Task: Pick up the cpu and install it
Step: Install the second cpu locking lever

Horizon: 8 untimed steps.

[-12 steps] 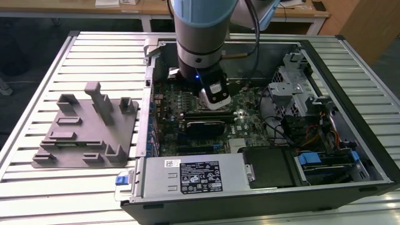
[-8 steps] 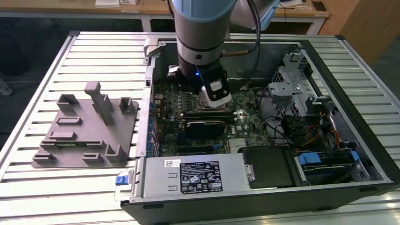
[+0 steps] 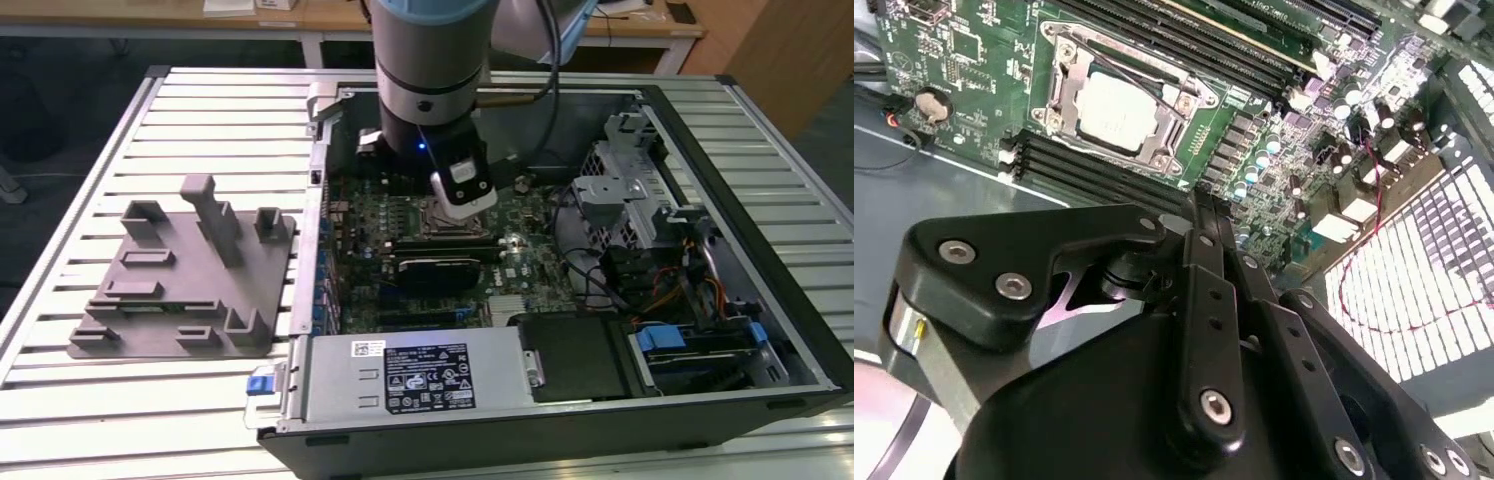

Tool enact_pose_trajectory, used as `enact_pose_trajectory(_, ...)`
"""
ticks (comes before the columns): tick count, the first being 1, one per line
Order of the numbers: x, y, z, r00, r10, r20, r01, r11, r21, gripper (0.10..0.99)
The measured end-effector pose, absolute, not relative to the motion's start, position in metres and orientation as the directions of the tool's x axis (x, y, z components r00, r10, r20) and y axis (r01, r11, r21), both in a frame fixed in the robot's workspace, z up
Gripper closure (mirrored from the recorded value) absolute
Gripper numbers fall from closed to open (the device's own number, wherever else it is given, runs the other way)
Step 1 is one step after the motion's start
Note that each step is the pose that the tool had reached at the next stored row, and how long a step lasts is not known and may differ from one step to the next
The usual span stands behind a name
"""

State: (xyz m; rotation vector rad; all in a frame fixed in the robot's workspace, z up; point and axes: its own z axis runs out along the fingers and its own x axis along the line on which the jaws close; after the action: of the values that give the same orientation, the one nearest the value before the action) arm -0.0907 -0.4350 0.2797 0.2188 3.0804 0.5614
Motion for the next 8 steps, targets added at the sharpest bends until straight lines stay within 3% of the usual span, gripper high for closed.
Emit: enact_pose_trajectory(8, -0.091, -0.435, 0.292, -0.990, 0.137, 0.022, 0.136, 0.926, 0.351, 0.980)
